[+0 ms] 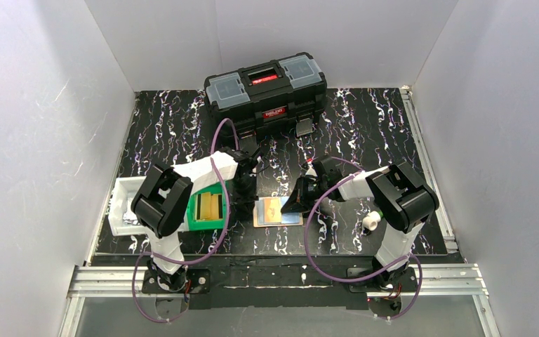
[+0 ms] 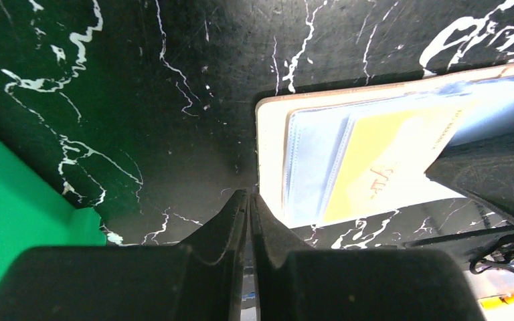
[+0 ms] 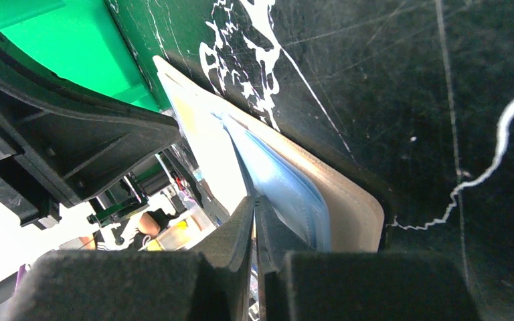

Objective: Take the credit cards out of the card holder
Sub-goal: Remove the credit card from the card holder.

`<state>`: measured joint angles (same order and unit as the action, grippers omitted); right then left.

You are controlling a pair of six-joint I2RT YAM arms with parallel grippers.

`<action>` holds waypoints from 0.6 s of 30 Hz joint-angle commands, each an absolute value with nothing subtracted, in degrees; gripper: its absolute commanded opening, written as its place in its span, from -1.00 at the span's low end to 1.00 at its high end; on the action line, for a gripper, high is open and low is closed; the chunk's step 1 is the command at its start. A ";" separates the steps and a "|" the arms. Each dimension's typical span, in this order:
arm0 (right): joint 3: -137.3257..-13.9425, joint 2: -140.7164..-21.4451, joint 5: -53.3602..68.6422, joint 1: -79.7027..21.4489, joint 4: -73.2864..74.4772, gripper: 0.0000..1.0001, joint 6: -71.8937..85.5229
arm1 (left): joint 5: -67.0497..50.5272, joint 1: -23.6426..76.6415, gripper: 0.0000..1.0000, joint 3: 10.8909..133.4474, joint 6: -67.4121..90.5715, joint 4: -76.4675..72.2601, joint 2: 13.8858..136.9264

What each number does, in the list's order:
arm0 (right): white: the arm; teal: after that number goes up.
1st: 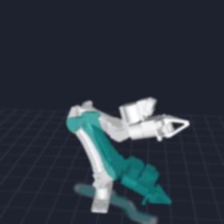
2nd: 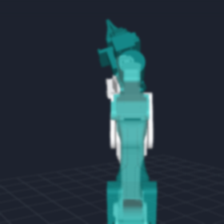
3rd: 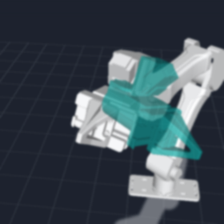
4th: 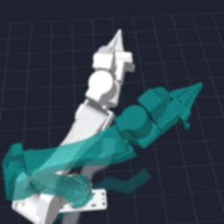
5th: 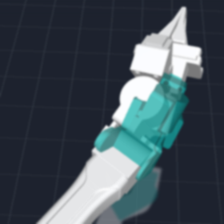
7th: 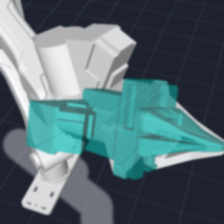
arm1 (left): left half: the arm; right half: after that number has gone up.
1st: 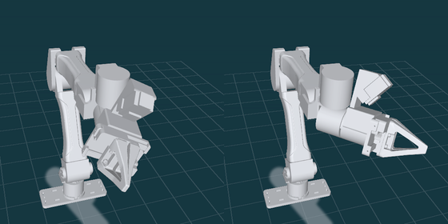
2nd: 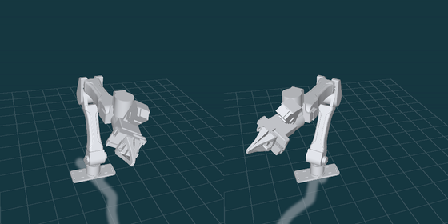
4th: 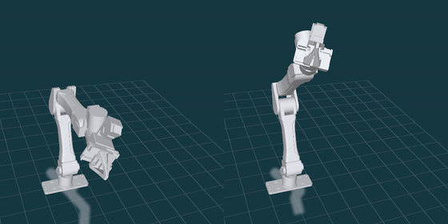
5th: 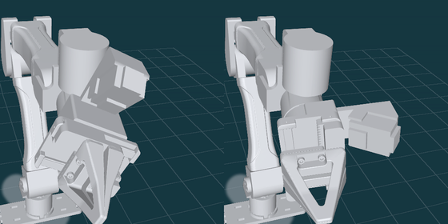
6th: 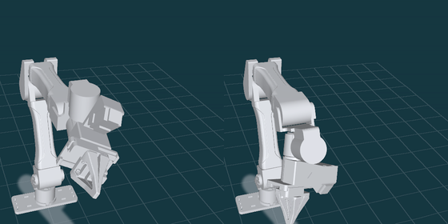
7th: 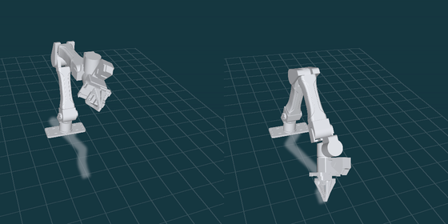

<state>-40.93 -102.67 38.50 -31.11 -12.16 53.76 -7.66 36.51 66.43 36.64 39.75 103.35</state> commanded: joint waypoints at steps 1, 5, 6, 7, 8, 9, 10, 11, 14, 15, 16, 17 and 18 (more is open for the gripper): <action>-41.66 -102.47 37.39 -30.76 -10.63 -0.78 52.45 | -7.26 37.02 -0.87 70.13 34.28 44.38 100.19; -41.75 -102.73 37.43 -30.76 -10.55 -0.78 52.40 | -9.41 37.75 -0.84 71.32 34.57 43.42 100.08; -41.75 -102.74 37.40 -30.76 -10.55 -0.78 52.39 | -10.09 37.83 -0.83 71.36 34.74 42.64 100.08; -41.75 -102.81 37.40 -30.76 -10.55 -0.78 52.37 | -10.96 37.81 -0.83 71.38 35.03 41.93 100.18; -41.79 -102.90 37.46 -30.76 -10.47 -0.78 52.38 | -11.90 37.83 -0.83 71.48 35.11 41.14 100.29; -41.83 -102.87 37.52 -30.76 -10.46 -0.78 52.38 | -12.41 37.86 -0.83 71.61 35.47 40.62 100.49; -41.84 -102.97 37.53 -30.76 -10.46 -0.78 52.38 | -12.92 37.88 -0.82 71.82 35.57 40.26 100.96; -41.84 -103.00 37.52 -30.76 -10.39 -0.78 52.38 | -13.35 37.88 -0.82 72.12 35.60 40.06 101.49; -42.01 -103.01 37.47 -30.76 -10.21 -0.78 52.29 | -13.91 37.87 -0.83 72.19 35.51 39.06 102.87; -42.01 -103.05 37.52 -30.76 -10.20 -0.78 52.20 | -13.89 37.88 -0.84 72.14 35.46 38.83 103.36; -42.09 -103.08 37.53 -30.76 -10.06 -0.78 52.21 | -13.89 37.83 -0.86 71.99 35.41 38.65 103.99; -42.14 -103.09 37.57 -30.76 -10.10 -0.78 52.21 | -13.81 37.87 -0.88 71.94 35.38 38.48 104.68; -42.18 -103.10 37.59 -30.76 -10.06 -0.78 52.21 | -13.90 37.88 -0.90 71.63 35.32 38.22 105.24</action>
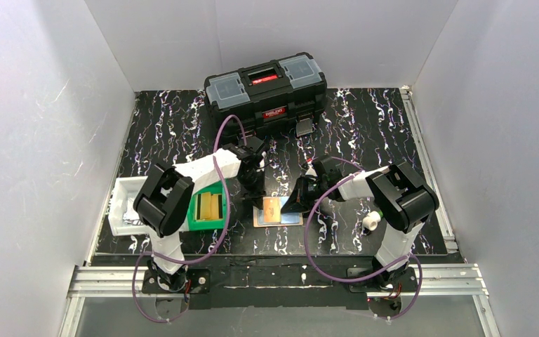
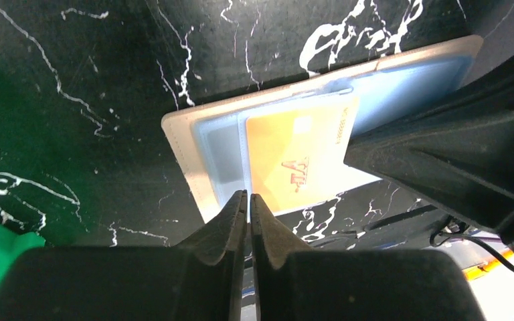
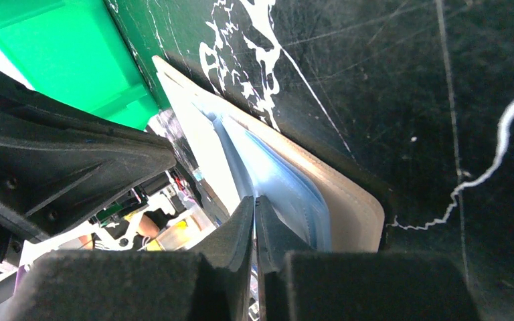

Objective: Take the credit cards out of the card holder
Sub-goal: Remove the credit card from the card holder.

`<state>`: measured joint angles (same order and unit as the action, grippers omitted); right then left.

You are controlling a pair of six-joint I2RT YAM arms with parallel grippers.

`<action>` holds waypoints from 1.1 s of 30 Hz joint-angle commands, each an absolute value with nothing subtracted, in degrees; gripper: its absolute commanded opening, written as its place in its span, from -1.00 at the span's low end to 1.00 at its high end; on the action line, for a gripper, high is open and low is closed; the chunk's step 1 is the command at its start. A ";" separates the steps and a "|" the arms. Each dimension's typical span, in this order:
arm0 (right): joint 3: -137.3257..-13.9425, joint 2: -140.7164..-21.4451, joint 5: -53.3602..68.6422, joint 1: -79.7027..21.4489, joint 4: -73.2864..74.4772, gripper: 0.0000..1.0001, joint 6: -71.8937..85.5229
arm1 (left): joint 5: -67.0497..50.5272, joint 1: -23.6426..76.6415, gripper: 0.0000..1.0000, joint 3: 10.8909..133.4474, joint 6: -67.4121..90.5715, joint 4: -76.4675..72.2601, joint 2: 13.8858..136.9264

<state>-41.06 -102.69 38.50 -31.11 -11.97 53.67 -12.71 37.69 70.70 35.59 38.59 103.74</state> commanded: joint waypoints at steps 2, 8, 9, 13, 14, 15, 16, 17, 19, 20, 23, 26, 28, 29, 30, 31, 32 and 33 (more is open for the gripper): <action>-42.30 -103.10 37.60 -30.76 -10.07 -0.78 52.28 | -14.04 37.81 -0.93 70.61 35.41 36.96 106.12; -42.63 -102.71 38.14 -30.76 -9.95 -0.62 52.48 | -13.31 37.84 -1.00 68.43 36.31 35.64 108.20; -42.63 -102.55 38.24 -30.76 -10.12 -0.58 52.66 | -12.66 37.85 -1.00 68.26 36.56 36.12 108.39; -42.63 -102.26 39.17 -30.76 -11.70 -0.46 53.88 | -10.60 37.88 -1.00 67.79 37.19 37.56 109.14; -42.58 -102.39 39.60 -30.76 -12.22 -0.45 54.38 | -10.33 37.88 -1.00 67.54 37.26 37.74 109.16; -42.54 -102.62 39.95 -30.76 -12.94 -0.45 54.86 | -10.22 37.88 -1.00 67.32 37.41 37.79 109.21; -42.54 -102.96 40.40 -30.76 -13.60 -0.45 55.30 | -10.15 37.87 -1.00 67.14 37.48 37.79 109.22; -42.47 -103.24 40.58 -30.76 -14.29 -0.44 55.90 | -10.00 37.88 -1.00 67.00 37.56 37.79 109.18; -42.01 -103.73 40.94 -30.74 -15.59 -0.45 57.12 | -9.91 37.88 -1.00 66.67 37.68 37.81 109.40; -41.64 -103.75 40.94 -30.62 -15.96 -0.45 57.65 | -9.87 37.88 -1.00 66.59 37.62 37.84 109.54; -39.47 -102.80 40.47 -30.01 -18.11 -0.45 59.15 | -9.65 37.88 -1.00 66.71 37.66 38.17 110.08; -38.54 -102.06 39.89 -29.68 -18.15 -0.44 59.18 | -9.25 37.86 -1.00 66.79 37.64 38.70 110.32; -38.30 -101.84 39.59 -29.51 -17.80 -0.44 59.21 | -8.98 37.82 -1.00 66.55 37.82 38.80 110.21; -38.05 -101.59 39.40 -29.30 -17.75 -0.44 59.38 | -8.87 37.86 -1.00 66.31 38.01 38.65 110.19; -37.58 -101.15 39.20 -29.07 -17.79 -0.44 59.51 | -8.95 37.82 -1.00 66.14 38.16 38.53 110.14; -36.55 -99.71 38.26 -28.46 -18.24 -0.44 60.05 | -9.44 37.85 -1.00 65.58 38.37 37.98 110.06; -36.36 -99.33 37.99 -28.32 -18.34 -0.43 60.11 | -9.46 37.88 -1.00 65.52 38.35 37.99 110.07; -36.36 -99.10 37.96 -28.26 -18.42 -0.42 60.15 | -9.41 37.88 -1.00 65.56 38.28 37.95 110.08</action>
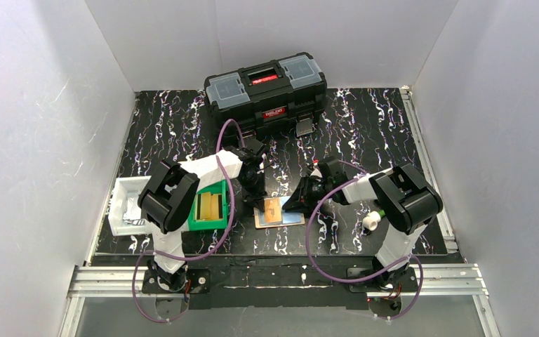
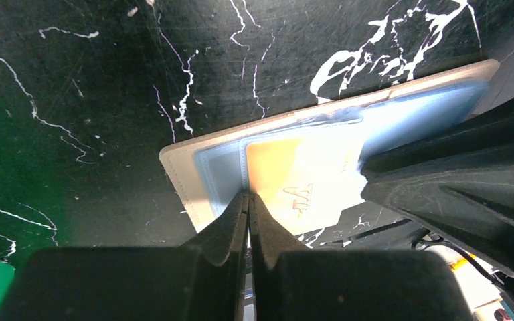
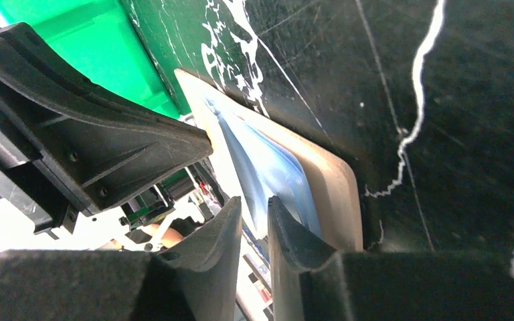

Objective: Take the credit cards out of the card holder
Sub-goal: Remove the credit card from the card holder.

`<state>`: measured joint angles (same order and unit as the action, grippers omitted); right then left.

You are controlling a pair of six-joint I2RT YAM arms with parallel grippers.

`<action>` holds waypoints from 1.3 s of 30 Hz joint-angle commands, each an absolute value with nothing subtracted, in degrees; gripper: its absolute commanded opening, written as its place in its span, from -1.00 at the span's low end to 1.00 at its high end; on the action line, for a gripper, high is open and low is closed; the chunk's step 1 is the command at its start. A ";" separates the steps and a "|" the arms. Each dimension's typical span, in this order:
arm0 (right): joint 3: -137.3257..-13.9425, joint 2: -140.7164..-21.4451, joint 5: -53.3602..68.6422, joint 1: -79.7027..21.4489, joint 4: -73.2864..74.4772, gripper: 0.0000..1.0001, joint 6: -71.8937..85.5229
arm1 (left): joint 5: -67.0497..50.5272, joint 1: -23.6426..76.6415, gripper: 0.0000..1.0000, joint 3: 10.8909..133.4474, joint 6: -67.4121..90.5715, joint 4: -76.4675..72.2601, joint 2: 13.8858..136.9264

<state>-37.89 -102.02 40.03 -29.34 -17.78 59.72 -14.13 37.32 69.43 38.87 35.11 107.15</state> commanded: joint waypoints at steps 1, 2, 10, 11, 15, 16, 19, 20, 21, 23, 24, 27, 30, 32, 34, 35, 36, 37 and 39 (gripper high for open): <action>-36.65 -99.04 38.17 -28.22 -18.39 -0.41 60.06 | -9.34 37.83 -1.00 65.51 38.16 37.97 110.03; -36.86 -99.07 38.37 -28.22 -18.54 -0.39 60.03 | -9.32 37.83 -1.00 65.53 38.15 38.02 110.04; -38.15 -100.99 41.88 -28.41 -21.18 -0.30 60.22 | -9.91 37.88 -1.00 65.65 38.19 37.79 110.08; -38.41 -101.17 42.08 -28.39 -21.21 -0.30 60.15 | -9.93 37.86 -1.00 65.64 38.21 37.79 110.06; -38.82 -101.32 42.25 -28.65 -21.44 -0.29 60.27 | -9.97 37.85 -1.00 65.74 38.14 37.79 110.19; -38.82 -101.30 42.19 -28.79 -21.55 -0.29 60.31 | -10.06 37.87 -1.00 65.80 38.13 37.79 110.28; -38.93 -101.33 42.46 -28.77 -21.79 -0.29 60.43 | -10.10 37.86 -1.00 65.91 38.13 37.88 110.29; -38.99 -101.40 42.51 -28.75 -21.87 -0.29 60.45 | -10.12 37.86 -1.00 65.99 38.02 37.88 110.28; -39.10 -101.49 42.68 -28.82 -21.95 -0.29 60.42 | -10.11 37.88 -1.00 66.07 38.03 37.92 110.27; -39.32 -101.73 43.04 -28.95 -22.05 -0.29 60.37 | -10.11 37.84 -1.00 66.09 37.98 37.97 110.22; -39.43 -101.89 43.25 -29.12 -22.13 -0.29 60.36 | -10.11 37.86 -1.00 66.07 38.00 37.97 110.24; -39.86 -102.34 43.58 -29.50 -22.15 -0.29 60.39 | -10.10 37.87 -1.00 66.07 37.98 38.00 110.32; -40.28 -102.70 43.78 -30.00 -22.14 -0.29 60.36 | -10.26 37.86 -1.00 66.08 37.97 37.89 110.34; -40.49 -102.90 43.77 -30.18 -22.09 -0.30 60.35 | -10.29 37.83 -1.00 66.18 37.98 37.88 110.39; -40.59 -103.23 43.88 -30.39 -22.06 -0.30 60.37 | -10.41 37.88 -1.00 66.25 37.85 37.96 110.39; -40.68 -103.41 43.86 -30.48 -22.06 -0.31 60.37 | -10.38 37.88 -1.00 66.20 37.84 37.97 110.34; -40.86 -103.67 43.90 -30.62 -22.06 -0.32 60.38 | -10.29 37.81 -1.00 66.17 37.84 37.92 110.31; -41.08 -103.87 44.06 -30.71 -22.06 -0.32 60.46 | -10.31 37.87 -1.00 66.03 37.81 37.89 110.30; -41.61 -104.22 44.25 -30.91 -21.63 -0.33 60.27 | -10.40 37.82 -1.00 65.65 37.90 37.52 110.22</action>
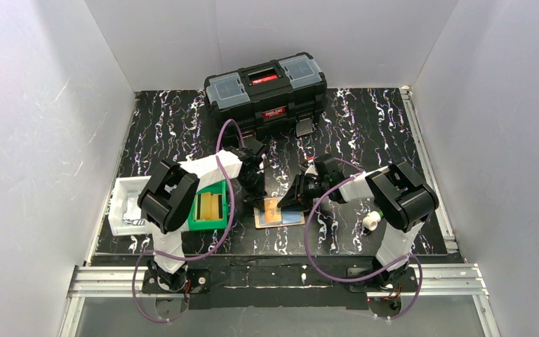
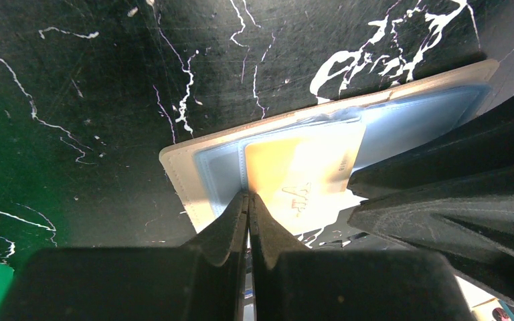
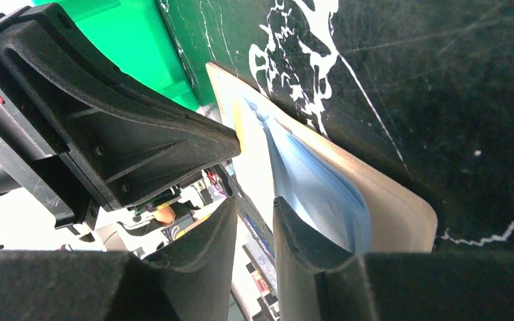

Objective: Take the credit cards out of the card holder
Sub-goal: Remove the credit card from the card holder.

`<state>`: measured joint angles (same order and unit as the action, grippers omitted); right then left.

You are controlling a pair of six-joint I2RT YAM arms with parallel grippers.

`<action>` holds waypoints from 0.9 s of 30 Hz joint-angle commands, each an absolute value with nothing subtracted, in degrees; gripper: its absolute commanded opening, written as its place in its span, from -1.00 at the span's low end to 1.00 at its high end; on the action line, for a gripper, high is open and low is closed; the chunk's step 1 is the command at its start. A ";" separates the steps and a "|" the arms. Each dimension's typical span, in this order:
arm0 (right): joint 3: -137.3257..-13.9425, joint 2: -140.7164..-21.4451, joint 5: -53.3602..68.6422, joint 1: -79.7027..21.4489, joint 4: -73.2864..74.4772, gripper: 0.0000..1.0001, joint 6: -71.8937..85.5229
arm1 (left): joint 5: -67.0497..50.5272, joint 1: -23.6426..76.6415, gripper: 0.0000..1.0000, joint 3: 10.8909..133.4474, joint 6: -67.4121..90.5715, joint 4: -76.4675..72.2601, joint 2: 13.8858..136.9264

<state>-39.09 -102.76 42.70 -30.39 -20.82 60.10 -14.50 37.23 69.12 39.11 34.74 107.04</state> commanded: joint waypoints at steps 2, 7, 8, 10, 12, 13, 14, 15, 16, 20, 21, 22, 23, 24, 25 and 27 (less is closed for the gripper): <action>-41.97 -104.19 44.17 -30.96 -21.01 -0.34 59.93 | -10.73 37.88 -1.00 65.32 38.06 37.12 110.30; -41.89 -103.71 43.94 -31.04 -20.59 -0.36 59.62 | -10.92 37.88 -1.00 65.61 37.97 37.13 110.78; -41.80 -103.71 43.86 -31.03 -20.69 -0.36 59.62 | -10.92 37.88 -1.00 65.64 37.99 37.10 110.75; -41.67 -103.90 43.92 -31.05 -20.89 -0.36 59.66 | -10.92 37.88 -1.00 65.58 37.96 37.10 110.64; -41.66 -104.29 44.24 -31.13 -21.29 -0.37 59.82 | -10.80 37.86 -1.00 65.47 37.94 37.09 110.65; -41.66 -104.39 44.37 -31.19 -21.49 -0.38 59.88 | -10.83 37.83 -1.00 65.46 37.95 37.09 110.68; -41.66 -104.40 44.34 -31.27 -21.53 -0.38 59.91 | -10.89 37.85 -1.00 65.42 38.02 37.05 110.70; -41.66 -104.49 44.30 -31.35 -21.57 -0.38 59.89 | -10.96 37.83 -1.00 65.48 37.98 37.08 110.72; -41.66 -104.57 44.35 -31.45 -21.63 -0.39 59.98 | -11.05 37.86 -1.00 65.49 38.01 37.06 110.72; -41.97 -105.38 44.47 -31.80 -21.86 -0.41 60.03 | -11.54 37.87 -1.00 65.97 38.04 36.85 110.86; -42.01 -105.58 44.37 -31.89 -21.96 -0.41 60.08 | -11.66 37.88 -1.00 66.11 37.99 36.83 110.96; -42.00 -105.74 44.26 -31.95 -21.89 -0.41 60.10 | -11.80 37.96 -1.00 66.21 37.91 36.83 110.93; -41.94 -105.88 44.05 -31.93 -21.83 -0.42 60.10 | -11.78 37.97 -1.00 66.34 37.86 36.84 111.02; -41.93 -105.90 43.63 -31.93 -21.45 -0.42 60.03 | -11.70 37.92 -1.00 66.33 37.88 36.93 111.15; -41.88 -105.91 43.36 -31.96 -21.09 -0.42 59.83 | -11.54 37.92 -1.00 66.29 37.91 36.99 111.21; -41.72 -105.91 42.95 -31.91 -20.84 -0.42 59.74 | -11.31 37.94 -1.00 66.11 37.90 37.08 111.39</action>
<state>-40.10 -105.45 42.83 -31.03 -20.34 59.90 -15.79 37.23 68.95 39.07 34.74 107.22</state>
